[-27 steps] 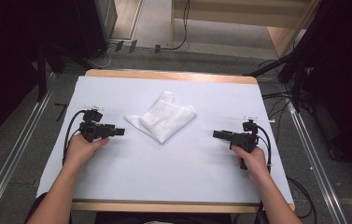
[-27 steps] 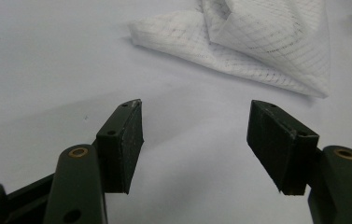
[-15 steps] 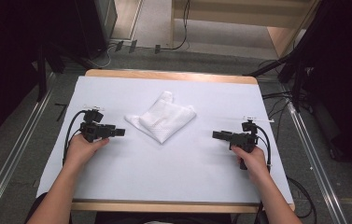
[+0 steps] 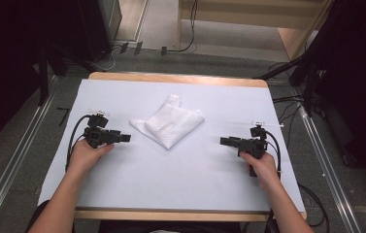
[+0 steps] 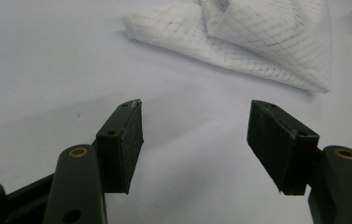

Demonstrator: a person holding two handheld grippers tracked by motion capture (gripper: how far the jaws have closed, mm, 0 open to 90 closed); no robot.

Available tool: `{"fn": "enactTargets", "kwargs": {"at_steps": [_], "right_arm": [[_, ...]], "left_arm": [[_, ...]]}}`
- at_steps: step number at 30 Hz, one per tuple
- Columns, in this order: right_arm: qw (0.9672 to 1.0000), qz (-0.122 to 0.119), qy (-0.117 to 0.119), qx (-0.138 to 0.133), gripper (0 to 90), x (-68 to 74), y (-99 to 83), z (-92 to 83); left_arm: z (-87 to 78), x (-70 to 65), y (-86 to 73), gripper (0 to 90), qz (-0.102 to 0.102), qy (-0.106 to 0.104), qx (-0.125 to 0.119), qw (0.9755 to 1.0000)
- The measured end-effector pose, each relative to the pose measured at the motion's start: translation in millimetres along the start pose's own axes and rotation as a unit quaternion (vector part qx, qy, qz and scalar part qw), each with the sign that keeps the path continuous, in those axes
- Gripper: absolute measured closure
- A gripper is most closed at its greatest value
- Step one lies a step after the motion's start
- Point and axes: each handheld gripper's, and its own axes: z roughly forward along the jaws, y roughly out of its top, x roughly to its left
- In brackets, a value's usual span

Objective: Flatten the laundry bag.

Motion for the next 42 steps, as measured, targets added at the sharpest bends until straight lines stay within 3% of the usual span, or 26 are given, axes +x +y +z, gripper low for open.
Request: {"fn": "enactTargets", "kwargs": {"at_steps": [6,13,14,16,22,29,33,38,42], "right_arm": [[0.9998,-0.010,0.008,0.017,30.5,8.8,1.6,2.3],[0.9976,-0.054,0.005,0.042,30.6,36.8,12.7,12.8],[0.9965,-0.066,0.014,0.050,30.4,48.9,19.1,19.6],[0.9961,-0.070,0.019,0.051,30.1,52.6,21.1,22.4],[0.9909,-0.102,0.033,0.081,27.7,83.8,34.1,49.8],[0.9871,-0.110,0.051,0.104,29.9,101.8,44.2,77.3],[0.9858,-0.109,0.030,0.124,34.2,109.0,50.8,95.4],[0.9856,-0.107,0.028,0.128,36.1,113.9,56.8,105.0],[0.9839,-0.119,0.021,0.131,36.7,121.7,62.2,115.4]], "left_arm": [[0.0,-0.3,0.2,36.8,-0.002,0.000,-0.003,1.0000],[-3.2,-1.2,0.2,36.7,-0.001,0.000,-0.012,0.9999],[-3.6,-1.1,0.3,36.7,0.000,-0.001,-0.012,0.9999],[-4.2,-1.0,0.2,36.7,0.002,-0.002,-0.011,0.9999],[-4.5,-1.1,-0.2,36.8,0.003,-0.006,-0.013,0.9999],[-5.1,-2.5,-0.1,36.8,0.006,-0.007,-0.016,0.9998],[-5.1,-1.9,-0.2,36.7,0.006,-0.008,-0.016,0.9998],[-6.4,-1.2,-0.9,36.7,0.007,-0.008,-0.015,0.9998],[-7.7,-1.4,-2.8,36.7,0.005,-0.006,-0.017,0.9998]]}}
